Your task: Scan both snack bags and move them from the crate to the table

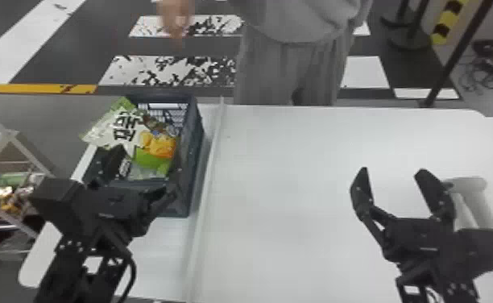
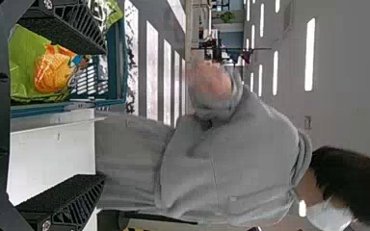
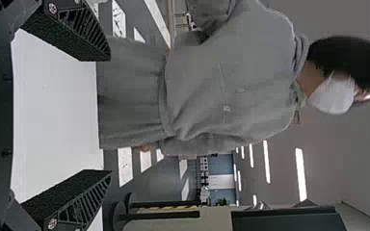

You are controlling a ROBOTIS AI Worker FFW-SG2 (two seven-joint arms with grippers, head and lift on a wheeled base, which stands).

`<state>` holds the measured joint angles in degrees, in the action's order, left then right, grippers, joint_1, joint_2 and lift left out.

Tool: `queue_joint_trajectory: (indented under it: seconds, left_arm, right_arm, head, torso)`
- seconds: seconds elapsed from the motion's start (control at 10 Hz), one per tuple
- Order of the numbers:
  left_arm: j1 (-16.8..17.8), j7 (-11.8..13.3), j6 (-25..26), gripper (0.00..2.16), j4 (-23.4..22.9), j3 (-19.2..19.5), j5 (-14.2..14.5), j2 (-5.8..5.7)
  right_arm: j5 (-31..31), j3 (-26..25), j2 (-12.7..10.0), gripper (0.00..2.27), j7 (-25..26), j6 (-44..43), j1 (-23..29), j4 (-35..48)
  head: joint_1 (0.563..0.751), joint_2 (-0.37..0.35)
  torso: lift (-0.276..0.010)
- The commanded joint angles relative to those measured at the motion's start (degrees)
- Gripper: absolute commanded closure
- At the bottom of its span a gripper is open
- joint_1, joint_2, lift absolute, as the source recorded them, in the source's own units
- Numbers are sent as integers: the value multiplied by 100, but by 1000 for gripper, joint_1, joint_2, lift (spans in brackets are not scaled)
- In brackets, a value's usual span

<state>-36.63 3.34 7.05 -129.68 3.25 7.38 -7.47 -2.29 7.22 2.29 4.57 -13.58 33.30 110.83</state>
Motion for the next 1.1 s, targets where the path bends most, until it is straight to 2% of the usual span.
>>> queue_joint_trajectory:
  seconds: [0.0, 0.4, 0.5, 0.7, 0.8, 0.9, 1.0]
  left_arm:
    - [-2, 0, -5, 73, 4, 0, 1, -9]
    - [-2, -44, -76, 73, -23, 35, 27, -35]
    - [24, -88, -146, 80, -23, 79, 150, -44]
    - [174, -9, -58, 80, -31, 281, 168, -27]
    - [235, -141, -41, 83, -23, 396, 203, 0]
    - [297, -246, -41, 97, 30, 554, 370, 17]
    - [341, -220, -23, 97, 144, 844, 730, 35]
  right_arm:
    - [1, 16, 0, 97, 0, 0, 1, 0]
    - [1, 69, 0, 97, 0, 0, 1, 79]
    - [1, 77, 0, 97, 0, 0, 27, 115]
    - [1, 69, 0, 97, 0, 18, 54, 132]
    - [1, 69, 9, 97, 0, 18, 54, 132]
    - [1, 104, 18, 97, 0, 18, 54, 132]
    - [1, 113, 18, 97, 0, 18, 54, 123]
  head:
    - [695, 80]
    - [695, 85]
    - [695, 91]
    - [695, 101]
    - [695, 111]
    - [695, 128]
    - [695, 139]
  torso:
    - [-88]
    - [-88]
    - [-88]
    - [-88]
    - [-88]
    - [-88]
    - [-88]
